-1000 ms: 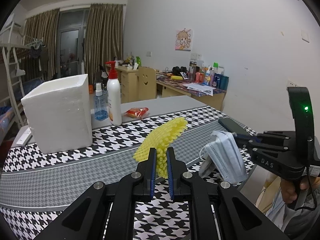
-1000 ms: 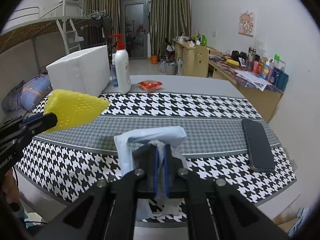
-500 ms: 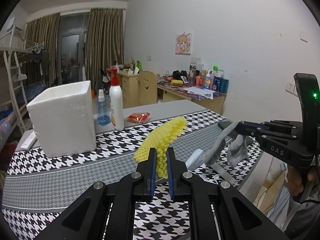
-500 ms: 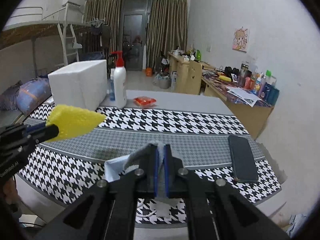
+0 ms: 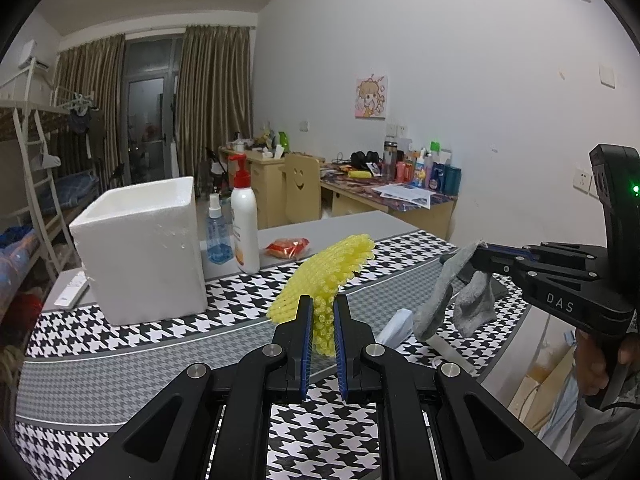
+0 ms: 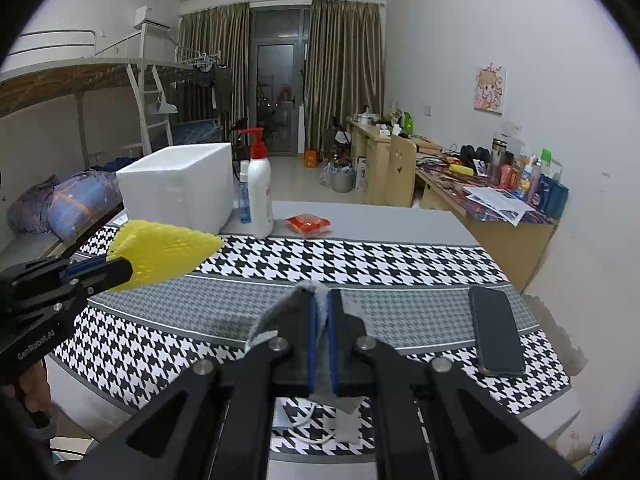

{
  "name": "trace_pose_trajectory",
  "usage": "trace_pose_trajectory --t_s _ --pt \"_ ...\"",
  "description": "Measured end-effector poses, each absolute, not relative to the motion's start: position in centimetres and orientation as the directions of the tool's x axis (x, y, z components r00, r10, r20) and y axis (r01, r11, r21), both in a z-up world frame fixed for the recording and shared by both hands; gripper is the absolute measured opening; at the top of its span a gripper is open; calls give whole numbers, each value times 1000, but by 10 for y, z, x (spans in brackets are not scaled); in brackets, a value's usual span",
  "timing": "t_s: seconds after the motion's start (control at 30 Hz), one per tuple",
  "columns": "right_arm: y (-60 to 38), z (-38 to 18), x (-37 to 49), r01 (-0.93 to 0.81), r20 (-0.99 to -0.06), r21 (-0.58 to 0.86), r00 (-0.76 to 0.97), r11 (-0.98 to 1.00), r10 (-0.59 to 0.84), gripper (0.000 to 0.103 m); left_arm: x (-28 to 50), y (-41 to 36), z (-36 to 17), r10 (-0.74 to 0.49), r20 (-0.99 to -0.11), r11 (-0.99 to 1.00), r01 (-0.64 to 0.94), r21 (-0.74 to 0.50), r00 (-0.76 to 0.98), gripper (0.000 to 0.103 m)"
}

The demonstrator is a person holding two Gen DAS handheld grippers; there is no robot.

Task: Organize soft objects
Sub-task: 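Carry the yellow brush in the left tool while the right tool carries the grey sock toward the foam box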

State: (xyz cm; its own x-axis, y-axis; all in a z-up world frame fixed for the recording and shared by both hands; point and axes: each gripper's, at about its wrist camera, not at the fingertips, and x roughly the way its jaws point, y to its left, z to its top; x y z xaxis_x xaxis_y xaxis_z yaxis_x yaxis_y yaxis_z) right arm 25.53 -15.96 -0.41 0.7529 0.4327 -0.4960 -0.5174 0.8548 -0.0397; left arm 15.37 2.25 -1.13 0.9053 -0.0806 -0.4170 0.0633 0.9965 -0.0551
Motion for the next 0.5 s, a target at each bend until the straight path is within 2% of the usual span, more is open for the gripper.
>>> trace_pose_trajectory --t_s 0.5 --pt "-142 5 251 -562 -462 -9 736 827 495 8 146 38 2 -41 -402 998 23 -50 915 11"
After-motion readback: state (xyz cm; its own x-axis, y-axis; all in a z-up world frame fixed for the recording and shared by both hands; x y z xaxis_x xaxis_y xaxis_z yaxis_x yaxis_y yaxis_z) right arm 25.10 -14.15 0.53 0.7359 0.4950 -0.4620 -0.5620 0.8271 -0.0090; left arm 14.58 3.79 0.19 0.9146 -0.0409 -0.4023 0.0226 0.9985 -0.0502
